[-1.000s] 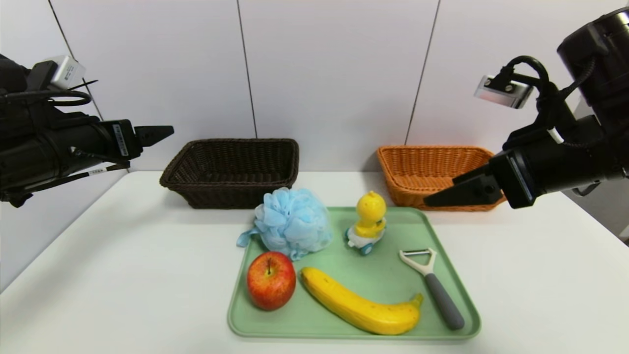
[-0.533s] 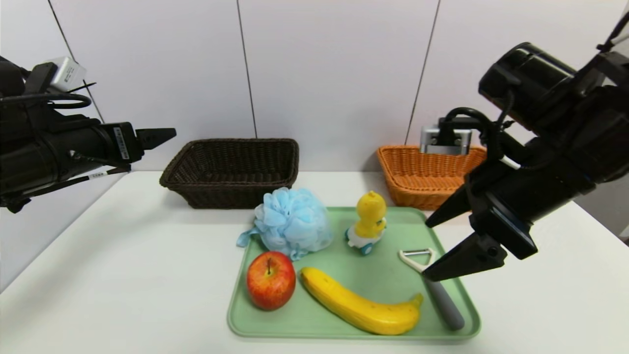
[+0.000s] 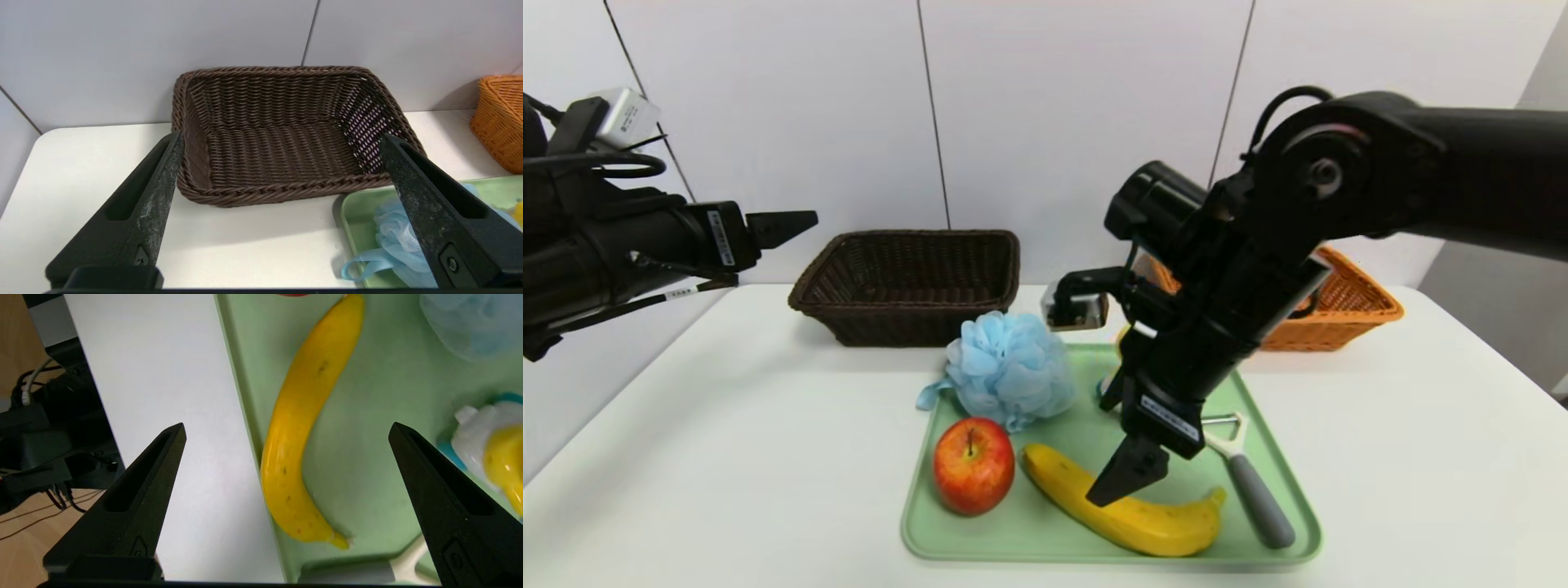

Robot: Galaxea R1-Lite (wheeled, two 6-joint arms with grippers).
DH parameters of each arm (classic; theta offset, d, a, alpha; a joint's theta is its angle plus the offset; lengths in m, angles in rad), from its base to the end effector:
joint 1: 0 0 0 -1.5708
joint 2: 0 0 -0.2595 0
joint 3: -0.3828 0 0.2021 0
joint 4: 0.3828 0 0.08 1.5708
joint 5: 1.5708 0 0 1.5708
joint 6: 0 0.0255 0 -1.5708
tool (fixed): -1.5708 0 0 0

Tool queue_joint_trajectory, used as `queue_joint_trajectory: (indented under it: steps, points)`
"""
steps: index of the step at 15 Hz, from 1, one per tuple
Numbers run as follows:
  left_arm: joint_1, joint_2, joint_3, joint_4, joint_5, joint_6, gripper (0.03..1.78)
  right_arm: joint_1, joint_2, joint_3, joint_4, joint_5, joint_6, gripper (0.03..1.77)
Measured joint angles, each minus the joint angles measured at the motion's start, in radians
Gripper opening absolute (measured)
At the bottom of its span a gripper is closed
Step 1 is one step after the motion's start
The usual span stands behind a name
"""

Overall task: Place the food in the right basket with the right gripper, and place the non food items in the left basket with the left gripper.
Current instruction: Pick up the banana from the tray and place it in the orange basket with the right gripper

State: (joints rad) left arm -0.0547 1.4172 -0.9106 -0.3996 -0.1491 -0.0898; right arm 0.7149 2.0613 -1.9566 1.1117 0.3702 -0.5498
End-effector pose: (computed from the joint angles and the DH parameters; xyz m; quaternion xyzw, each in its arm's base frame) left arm 0.2649 -0.0183 0.2203 -0.0471 0.0579 -0.0991 0.9923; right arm 0.2602 0.2381 0.1871 -0.2851 0.4268 0.5606 0.6498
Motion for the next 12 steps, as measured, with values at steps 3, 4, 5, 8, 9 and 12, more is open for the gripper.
queue_joint_trajectory:
  steps: [3,4,5,8,9,12]
  points:
    - [-0.019,-0.027,0.027,-0.003,0.001,-0.004,1.69,0.032,0.061,-0.001,-0.018,-0.024,0.001,1.71]
    - [-0.029,-0.036,0.034,-0.003,0.001,-0.006,1.69,0.037,0.075,-0.001,-0.018,-0.032,0.001,1.71]
    - [-0.039,-0.045,0.039,-0.003,0.001,-0.007,1.69,0.039,0.084,0.0,-0.018,-0.047,0.001,1.71]
    - [-0.05,-0.063,0.046,-0.004,0.001,-0.009,1.69,0.041,0.101,0.017,-0.018,-0.061,0.007,1.71]
    - [-0.05,-0.066,0.048,-0.004,0.001,-0.011,1.69,0.041,0.107,0.018,-0.019,-0.071,0.009,1.71]
    - [-0.051,-0.079,0.061,-0.004,0.001,-0.011,1.69,0.041,0.125,0.022,-0.031,-0.119,0.01,1.71]
